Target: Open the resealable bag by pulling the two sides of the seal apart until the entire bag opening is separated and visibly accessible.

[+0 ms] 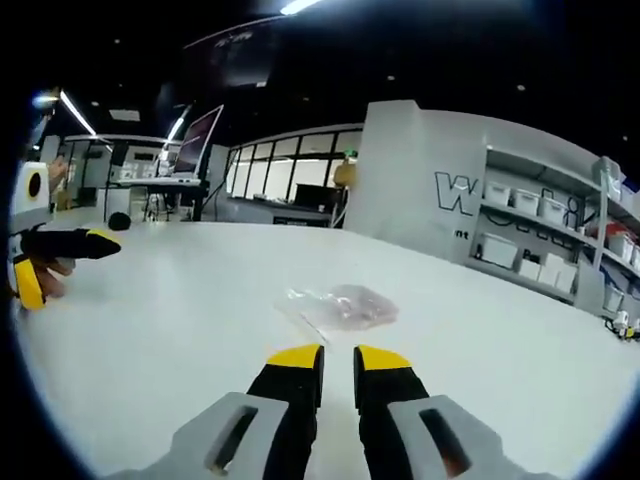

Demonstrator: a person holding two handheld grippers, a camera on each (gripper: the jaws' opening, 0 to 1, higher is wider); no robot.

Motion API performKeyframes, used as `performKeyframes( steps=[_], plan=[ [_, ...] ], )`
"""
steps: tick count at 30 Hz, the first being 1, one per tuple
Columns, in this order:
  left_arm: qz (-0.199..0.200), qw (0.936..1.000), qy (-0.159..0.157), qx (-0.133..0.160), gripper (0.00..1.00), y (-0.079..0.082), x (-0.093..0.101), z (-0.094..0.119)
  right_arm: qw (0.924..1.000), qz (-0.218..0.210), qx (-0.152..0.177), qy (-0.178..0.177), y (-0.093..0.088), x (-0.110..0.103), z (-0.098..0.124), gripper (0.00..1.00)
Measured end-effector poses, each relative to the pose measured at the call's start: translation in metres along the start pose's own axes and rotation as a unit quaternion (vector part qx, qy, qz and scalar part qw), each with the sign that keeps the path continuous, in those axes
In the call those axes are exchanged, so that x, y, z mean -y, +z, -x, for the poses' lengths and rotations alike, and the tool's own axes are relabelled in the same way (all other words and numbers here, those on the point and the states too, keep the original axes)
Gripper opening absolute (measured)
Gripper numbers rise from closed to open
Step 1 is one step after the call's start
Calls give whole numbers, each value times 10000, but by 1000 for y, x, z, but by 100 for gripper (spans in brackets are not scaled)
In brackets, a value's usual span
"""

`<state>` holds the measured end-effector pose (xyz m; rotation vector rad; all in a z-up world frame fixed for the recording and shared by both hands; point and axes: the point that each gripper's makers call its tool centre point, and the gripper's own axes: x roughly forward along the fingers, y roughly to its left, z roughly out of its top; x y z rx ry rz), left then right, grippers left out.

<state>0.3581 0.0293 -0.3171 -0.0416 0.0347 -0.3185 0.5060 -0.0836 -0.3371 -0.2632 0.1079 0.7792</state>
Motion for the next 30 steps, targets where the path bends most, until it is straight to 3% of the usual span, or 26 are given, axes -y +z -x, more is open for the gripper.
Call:
performKeyframes(
  steps=[18, 30],
  plan=[
    [-41, 10000, -31, -58, 77, -2, 1, 1, 9998, 156, -90, 101, -2, -8, -8, 9],
    [-39, 10000, -44, -41, 77, -2, 2, 1, 9986, 426, -327, -31, -10, 10, -26, 9]
  ],
)
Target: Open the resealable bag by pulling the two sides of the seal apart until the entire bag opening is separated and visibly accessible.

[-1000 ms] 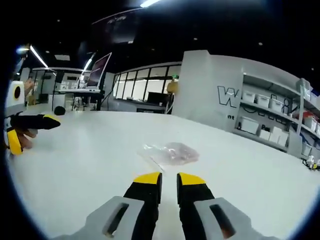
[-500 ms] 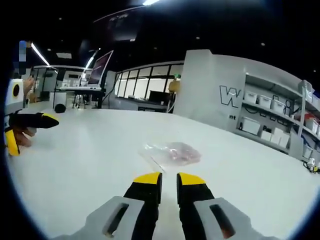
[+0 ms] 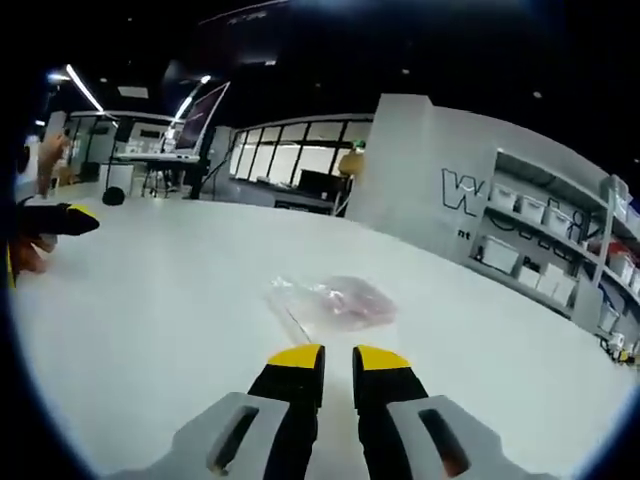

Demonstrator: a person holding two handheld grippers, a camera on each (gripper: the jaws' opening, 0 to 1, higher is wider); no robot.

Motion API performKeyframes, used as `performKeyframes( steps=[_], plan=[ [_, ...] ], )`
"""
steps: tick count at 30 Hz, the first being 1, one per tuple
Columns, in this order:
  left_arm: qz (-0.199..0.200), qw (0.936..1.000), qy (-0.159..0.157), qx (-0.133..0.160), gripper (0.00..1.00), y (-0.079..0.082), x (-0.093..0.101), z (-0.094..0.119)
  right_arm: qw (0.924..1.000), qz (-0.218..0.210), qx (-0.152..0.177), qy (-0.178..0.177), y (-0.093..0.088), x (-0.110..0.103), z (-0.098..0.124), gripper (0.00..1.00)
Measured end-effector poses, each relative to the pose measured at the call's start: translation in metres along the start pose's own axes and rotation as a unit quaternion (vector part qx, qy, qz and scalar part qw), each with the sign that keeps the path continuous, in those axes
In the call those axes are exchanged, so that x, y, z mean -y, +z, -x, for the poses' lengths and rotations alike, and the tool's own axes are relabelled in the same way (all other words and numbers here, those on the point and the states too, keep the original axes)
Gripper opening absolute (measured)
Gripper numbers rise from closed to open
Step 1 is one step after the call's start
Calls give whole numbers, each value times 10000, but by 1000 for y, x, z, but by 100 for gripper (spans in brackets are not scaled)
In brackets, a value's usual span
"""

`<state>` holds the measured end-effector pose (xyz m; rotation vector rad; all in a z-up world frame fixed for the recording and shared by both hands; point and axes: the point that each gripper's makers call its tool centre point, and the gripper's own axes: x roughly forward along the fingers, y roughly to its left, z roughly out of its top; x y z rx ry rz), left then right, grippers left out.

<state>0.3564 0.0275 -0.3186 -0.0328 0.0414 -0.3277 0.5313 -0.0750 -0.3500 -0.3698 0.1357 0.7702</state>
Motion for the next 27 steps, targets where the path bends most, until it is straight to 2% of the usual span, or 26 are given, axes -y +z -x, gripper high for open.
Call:
performKeyframes(
  steps=[10, 27],
  plan=[
    [30, 10000, -14, 4, 77, 0, 0, -1, 9998, 185, -113, 11, -2, 3, -14, 9],
    [126, 9999, -54, 12, 77, 0, 2, -2, 9990, 396, -206, -46, -4, 12, -22, 9]
  ],
)
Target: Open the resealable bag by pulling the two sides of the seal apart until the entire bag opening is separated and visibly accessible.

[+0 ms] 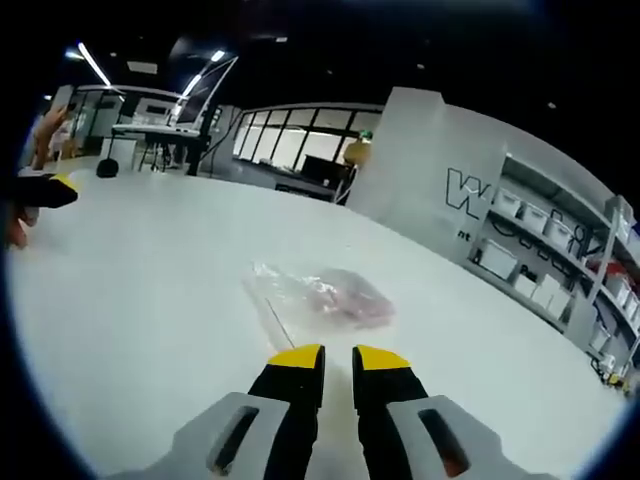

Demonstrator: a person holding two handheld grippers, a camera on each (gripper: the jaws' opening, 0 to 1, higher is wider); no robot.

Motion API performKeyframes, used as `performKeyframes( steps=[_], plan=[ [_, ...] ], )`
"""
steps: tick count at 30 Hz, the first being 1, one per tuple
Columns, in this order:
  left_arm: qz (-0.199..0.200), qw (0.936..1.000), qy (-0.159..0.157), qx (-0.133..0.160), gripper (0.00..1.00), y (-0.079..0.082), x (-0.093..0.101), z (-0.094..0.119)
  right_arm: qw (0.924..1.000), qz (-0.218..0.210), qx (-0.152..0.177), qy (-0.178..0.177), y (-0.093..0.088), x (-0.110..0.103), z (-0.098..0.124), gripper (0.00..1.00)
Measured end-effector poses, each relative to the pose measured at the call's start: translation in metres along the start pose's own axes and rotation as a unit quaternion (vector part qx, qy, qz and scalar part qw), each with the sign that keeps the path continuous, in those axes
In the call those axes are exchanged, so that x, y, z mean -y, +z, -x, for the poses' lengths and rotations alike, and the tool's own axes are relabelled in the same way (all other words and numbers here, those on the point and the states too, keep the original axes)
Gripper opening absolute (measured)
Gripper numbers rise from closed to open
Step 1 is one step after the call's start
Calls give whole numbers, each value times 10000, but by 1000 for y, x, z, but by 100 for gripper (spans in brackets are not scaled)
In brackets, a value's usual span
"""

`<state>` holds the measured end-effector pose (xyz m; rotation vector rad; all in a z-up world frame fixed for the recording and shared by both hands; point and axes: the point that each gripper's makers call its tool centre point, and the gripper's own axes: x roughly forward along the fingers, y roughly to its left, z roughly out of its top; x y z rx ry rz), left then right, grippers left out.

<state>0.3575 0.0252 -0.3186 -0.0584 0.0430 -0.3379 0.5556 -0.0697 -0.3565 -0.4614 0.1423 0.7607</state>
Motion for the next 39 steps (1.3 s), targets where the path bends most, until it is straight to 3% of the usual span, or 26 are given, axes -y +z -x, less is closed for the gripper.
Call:
performKeyframes(
  steps=[10, 16, 23, 32, 39],
  plan=[
    [31, 10000, -14, 5, 76, 0, 0, 1, 9999, 68, -19, 89, 1, -6, -8, 8],
    [61, 10000, -32, 0, 76, 0, 0, 1, 9979, 605, 26, 236, 9, -17, -17, 10],
    [151, 9999, -44, 17, 76, 1, -1, 2, 9860, 1637, 80, 313, 21, -26, -25, 13],
    [193, 9998, -59, -10, 76, 0, -2, 2, 9752, 2073, 173, 756, 34, -43, -53, 12],
    [213, 9997, -63, -47, 75, -2, -3, 1, 9614, 2591, 233, 899, 43, -56, -67, 12]
  ],
)
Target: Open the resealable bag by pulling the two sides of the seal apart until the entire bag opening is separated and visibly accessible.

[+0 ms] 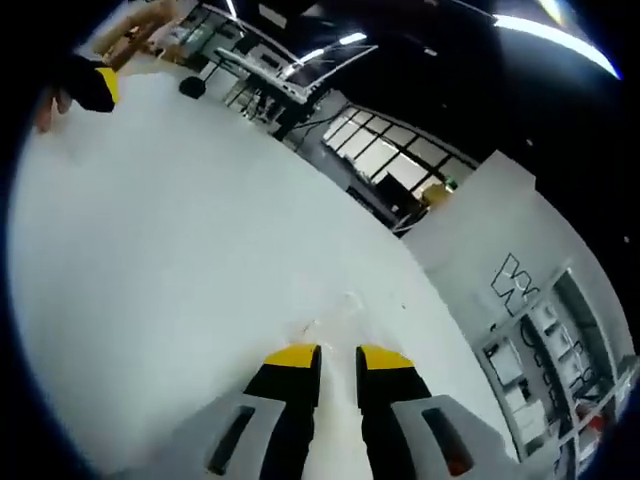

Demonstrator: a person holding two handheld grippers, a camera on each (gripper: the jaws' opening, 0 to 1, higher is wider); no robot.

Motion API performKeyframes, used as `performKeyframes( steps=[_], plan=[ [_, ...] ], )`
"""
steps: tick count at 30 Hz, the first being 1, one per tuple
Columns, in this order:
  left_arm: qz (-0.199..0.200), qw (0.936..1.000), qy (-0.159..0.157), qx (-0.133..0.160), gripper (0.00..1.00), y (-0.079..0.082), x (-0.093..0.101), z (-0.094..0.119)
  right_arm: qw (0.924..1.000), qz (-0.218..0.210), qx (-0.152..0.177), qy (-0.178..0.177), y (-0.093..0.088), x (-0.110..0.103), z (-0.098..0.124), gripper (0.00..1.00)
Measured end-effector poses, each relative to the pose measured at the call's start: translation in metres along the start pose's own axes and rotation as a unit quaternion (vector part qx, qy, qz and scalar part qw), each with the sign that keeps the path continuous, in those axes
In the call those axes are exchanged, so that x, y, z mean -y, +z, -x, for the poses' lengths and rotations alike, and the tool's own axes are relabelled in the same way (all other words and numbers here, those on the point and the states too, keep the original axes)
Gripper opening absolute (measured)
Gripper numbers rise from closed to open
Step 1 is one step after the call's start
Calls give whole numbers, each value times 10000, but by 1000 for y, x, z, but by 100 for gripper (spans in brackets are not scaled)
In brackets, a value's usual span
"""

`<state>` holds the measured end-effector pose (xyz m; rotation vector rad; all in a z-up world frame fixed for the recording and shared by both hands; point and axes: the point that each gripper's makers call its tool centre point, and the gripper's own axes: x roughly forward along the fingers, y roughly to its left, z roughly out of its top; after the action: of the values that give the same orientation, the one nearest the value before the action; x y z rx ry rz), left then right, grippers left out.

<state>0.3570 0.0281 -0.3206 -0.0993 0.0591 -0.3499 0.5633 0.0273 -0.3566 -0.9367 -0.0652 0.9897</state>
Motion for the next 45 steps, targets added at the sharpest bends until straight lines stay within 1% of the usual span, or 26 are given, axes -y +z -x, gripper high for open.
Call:
performKeyframes(
  steps=[7, 11, 14, 16, 19, 22, 23, 25, 29, 34, 36, 37, 38, 40, 43, 45],
  plan=[
    [3, 10000, -22, -5, 75, -1, 0, -1, 9997, 233, -15, 1, 4, -1, -11, 10],
    [5, 10000, -27, 0, 75, -1, 0, -1, 9996, 274, -72, -65, 2, 3, -14, 9],
    [8, 10000, -31, -2, 75, -1, 0, -1, 9995, 281, -134, -110, -1, 5, -13, 6],
    [14, 10000, -27, 2, 75, -1, 0, -1, 9995, 220, -100, -214, 0, 9, -11, 3],
    [5, 10000, -29, -3, 75, -2, 0, -1, 9993, 29, -26, -375, 1, 16, -5, 0],
    [-8, 10000, -30, -10, 75, -2, 0, -1, 9983, -171, 43, -561, -1, 24, 3, 0],
    [-10, 10000, -29, -11, 75, -2, 0, -1, 9977, -295, 83, -610, -2, 27, 5, 0],
    [-16, 10000, -30, -12, 75, -2, 0, -1, 9965, -507, 122, -658, -4, 30, 9, 0],
    [-31, 10000, -33, -27, 75, -2, 1, -1, 9957, -583, 113, -716, -4, 32, 15, 0],
    [-38, 10000, -33, -30, 75, -2, 1, -1, 9917, -955, 195, -834, -3, 40, 20, 0],
    [-48, 10000, -38, -39, 75, -3, 1, -1, 9877, -1242, 272, -909, -2, 44, 22, 0],
    [-55, 10000, -41, -48, 75, -3, 1, -1, 9842, -1449, 343, -953, -2, 48, 23, 0],
    [-60, 10000, -43, -55, 75, -3, 1, -1, 9784, -1737, 400, -1052, -4, 54, 26, 0],
    [-58, 10000, -50, -46, 75, -3, 2, 0, 9748, -1857, 388, -1172, -7, 61, 29, 0],
    [-46, 10000, -47, -42, 75, -3, 2, 0, 9710, -1997, 407, -1253, -10, 68, 34, 0],
    [-53, 10000, -48, -45, 75, -3, 2, 0, 9678, -2113, 426, -1303, -15, 77, 32, 0]
  ],
)
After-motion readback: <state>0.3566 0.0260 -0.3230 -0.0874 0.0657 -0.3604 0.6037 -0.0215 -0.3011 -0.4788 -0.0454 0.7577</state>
